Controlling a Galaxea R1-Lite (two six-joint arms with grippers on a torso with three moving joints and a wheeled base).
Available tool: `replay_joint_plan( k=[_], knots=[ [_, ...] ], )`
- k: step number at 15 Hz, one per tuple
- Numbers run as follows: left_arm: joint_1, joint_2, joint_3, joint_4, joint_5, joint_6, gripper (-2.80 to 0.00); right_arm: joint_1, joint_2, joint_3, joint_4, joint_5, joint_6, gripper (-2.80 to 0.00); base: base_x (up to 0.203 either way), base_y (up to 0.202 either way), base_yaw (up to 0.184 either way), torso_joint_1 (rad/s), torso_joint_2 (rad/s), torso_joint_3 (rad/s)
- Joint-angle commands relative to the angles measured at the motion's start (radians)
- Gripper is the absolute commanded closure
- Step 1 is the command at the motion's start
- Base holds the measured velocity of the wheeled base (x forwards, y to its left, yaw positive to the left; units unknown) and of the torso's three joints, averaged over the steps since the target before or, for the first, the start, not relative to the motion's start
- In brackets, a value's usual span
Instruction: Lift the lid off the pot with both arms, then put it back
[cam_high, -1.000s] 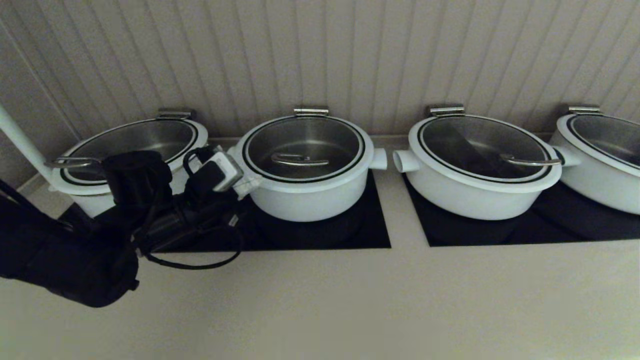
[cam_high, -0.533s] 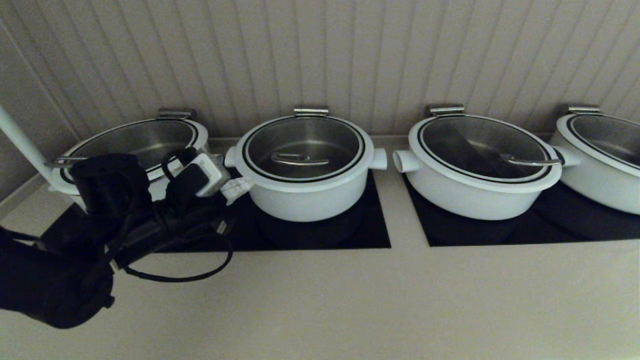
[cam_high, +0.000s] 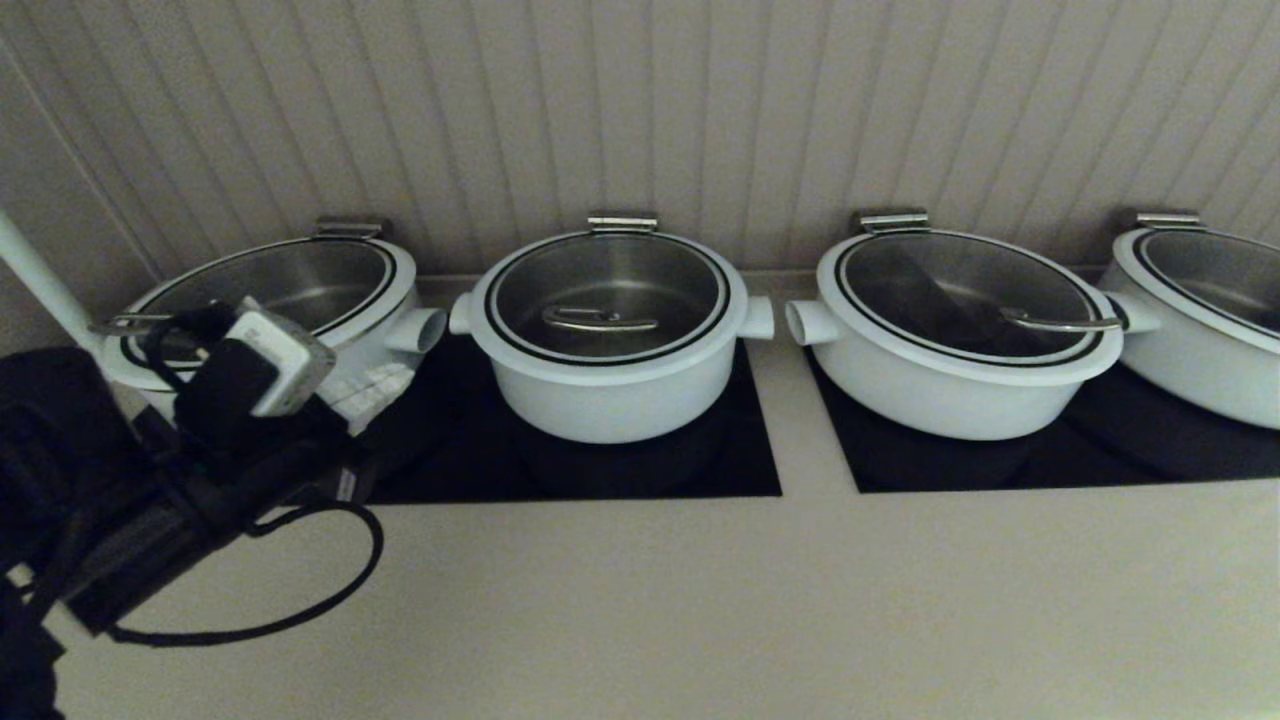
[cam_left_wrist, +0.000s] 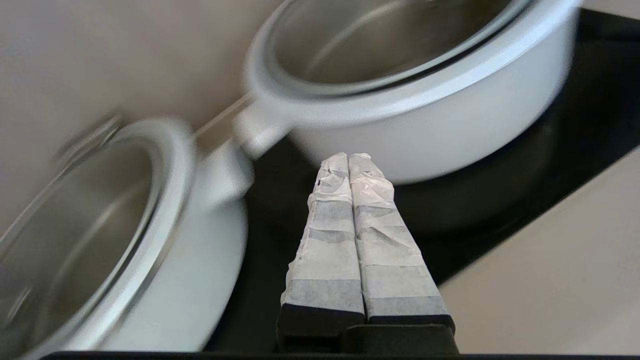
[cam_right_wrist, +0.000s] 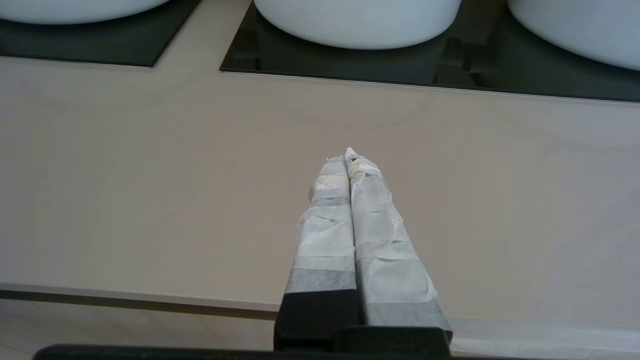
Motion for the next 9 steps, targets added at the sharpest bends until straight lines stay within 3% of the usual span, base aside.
replay_joint_plan(
  k=[1, 5, 9],
  knots=[
    [0.037, -0.136, 0.082, -0.004, 0.034, -0.022, 0.00, 0.000, 0.000, 0.000, 0.000, 0.001, -0.001, 0.00, 0.000, 0.000, 0.000, 0.000, 0.00, 0.000],
    [0.144, -0.314, 0.248, 0.000, 0.042, -0.031, 0.00, 0.000, 0.000, 0.000, 0.000, 0.001, -0.001, 0.00, 0.000, 0.000, 0.000, 0.000, 0.00, 0.000],
    [0.170, -0.474, 0.374, 0.017, 0.052, -0.057, 0.00, 0.000, 0.000, 0.000, 0.000, 0.001, -0.001, 0.00, 0.000, 0.000, 0.000, 0.000, 0.00, 0.000]
  ],
)
